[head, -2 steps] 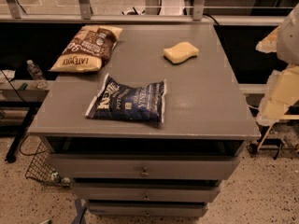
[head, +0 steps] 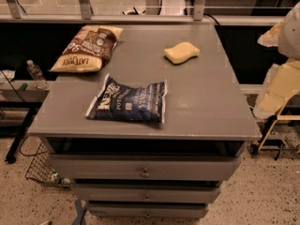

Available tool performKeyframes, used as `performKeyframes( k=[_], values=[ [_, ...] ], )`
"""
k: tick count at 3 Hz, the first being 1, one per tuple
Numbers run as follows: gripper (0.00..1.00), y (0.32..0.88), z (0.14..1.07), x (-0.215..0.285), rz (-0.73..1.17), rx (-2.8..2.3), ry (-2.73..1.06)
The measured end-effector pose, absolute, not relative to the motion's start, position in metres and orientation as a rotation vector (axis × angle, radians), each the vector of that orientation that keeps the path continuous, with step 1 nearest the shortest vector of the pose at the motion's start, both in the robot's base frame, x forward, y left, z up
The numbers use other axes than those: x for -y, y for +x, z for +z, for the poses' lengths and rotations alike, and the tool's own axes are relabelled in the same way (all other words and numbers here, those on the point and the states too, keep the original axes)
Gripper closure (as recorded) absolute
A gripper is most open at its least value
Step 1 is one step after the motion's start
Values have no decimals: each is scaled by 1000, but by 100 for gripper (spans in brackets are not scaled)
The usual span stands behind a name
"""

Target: Move sponge near blue chip bag

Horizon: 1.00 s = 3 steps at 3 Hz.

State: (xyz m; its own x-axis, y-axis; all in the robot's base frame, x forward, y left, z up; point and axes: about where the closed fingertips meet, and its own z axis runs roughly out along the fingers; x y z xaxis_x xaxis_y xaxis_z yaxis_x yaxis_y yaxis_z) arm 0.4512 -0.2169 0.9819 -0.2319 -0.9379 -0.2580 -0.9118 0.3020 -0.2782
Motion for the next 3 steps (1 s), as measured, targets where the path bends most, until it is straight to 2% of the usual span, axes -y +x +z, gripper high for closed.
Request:
performKeyframes(
  k=[1,3],
  values=[
    [0,489,991,218,-34,-2118,-1551],
    [0,606,986,187,185,-2015,-1263]
  ],
)
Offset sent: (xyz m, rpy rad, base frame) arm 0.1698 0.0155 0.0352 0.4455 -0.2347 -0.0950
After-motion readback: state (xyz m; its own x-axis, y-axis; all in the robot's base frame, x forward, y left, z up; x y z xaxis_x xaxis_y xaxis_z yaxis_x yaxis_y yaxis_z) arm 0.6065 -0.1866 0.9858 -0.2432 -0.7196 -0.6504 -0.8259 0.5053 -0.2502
